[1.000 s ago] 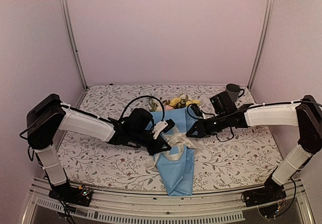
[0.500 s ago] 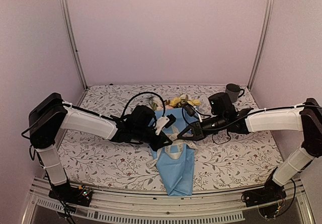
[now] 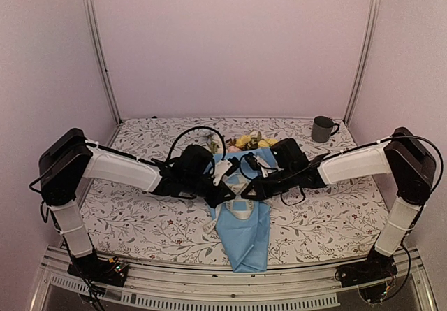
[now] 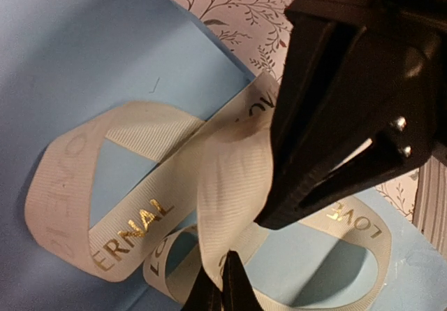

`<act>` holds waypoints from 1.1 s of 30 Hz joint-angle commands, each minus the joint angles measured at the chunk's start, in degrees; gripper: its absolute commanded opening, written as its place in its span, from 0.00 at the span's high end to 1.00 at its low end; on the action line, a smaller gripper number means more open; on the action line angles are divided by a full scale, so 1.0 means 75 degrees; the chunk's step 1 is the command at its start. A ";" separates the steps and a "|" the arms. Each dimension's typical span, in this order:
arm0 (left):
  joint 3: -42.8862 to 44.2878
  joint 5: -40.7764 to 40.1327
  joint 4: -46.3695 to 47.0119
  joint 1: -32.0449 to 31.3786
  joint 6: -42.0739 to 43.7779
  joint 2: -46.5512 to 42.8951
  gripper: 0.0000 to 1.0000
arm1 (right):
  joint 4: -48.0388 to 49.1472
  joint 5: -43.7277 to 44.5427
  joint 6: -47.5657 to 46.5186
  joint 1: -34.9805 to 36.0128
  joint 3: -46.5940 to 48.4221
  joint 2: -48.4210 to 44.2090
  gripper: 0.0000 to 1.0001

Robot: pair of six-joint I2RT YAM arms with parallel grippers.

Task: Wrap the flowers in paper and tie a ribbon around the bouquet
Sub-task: Cross the ribbon over the folded bouquet.

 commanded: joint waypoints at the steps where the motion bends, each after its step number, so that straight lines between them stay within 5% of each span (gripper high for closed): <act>1: -0.0046 -0.0152 -0.0207 0.0135 -0.0014 -0.0302 1.00 | -0.0412 0.0983 -0.0432 -0.0028 0.0624 0.0255 0.90; 21: 0.0101 -0.0583 -0.0410 0.0211 -0.0170 0.0024 1.00 | -0.1258 0.0313 -0.1935 0.0034 0.0869 0.0732 0.78; 33: -0.0121 -0.0602 -0.0205 0.0225 -0.0374 0.0112 1.00 | -0.1204 0.2216 -0.2726 0.0840 0.0711 0.0791 0.56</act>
